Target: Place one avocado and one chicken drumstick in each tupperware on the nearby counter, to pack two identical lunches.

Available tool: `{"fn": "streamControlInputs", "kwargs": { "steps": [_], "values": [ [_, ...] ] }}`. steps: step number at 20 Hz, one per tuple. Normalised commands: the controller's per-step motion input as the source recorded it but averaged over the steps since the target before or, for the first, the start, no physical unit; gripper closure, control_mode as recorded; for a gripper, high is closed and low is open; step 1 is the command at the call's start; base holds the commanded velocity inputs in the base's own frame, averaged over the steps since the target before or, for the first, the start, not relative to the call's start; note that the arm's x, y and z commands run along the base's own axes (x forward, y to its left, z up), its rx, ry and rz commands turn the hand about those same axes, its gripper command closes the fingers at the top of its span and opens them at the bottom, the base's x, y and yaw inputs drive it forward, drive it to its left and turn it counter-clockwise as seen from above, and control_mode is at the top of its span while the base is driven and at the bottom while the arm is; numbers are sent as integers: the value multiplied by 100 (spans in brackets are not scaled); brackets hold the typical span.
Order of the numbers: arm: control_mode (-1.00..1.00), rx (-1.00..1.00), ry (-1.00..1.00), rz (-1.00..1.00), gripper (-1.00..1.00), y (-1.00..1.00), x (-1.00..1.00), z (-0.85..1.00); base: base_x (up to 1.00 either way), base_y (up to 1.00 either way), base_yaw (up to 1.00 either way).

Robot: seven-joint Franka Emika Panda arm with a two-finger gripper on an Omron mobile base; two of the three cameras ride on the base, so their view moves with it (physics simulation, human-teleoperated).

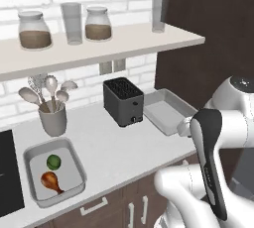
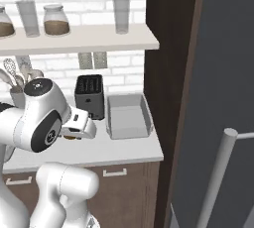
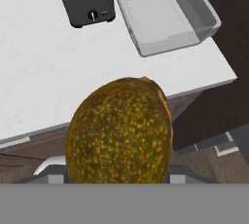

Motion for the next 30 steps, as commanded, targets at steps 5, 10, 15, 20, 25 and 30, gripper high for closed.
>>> {"fn": "streamControlInputs", "kwargs": {
  "steps": [5, 10, 15, 20, 25, 30],
  "values": [
    [100, 0, 0, 0, 100, 0, 0, 0, 16, 6, -34],
    [100, 0, 0, 0, 100, 0, 0, 0, 35, 12, -17],
    [100, 0, 0, 0, 100, 0, 0, 0, 57, 16, -7],
    [100, 0, 0, 0, 100, 0, 0, 0, 71, 19, -5],
    [-100, 0, 0, 0, 100, 2, 33, 0, 38, 11, -2],
    [-100, -2, 0, 1, 100, 4, 100, 0, 0, 0, 0]
  ]
}}
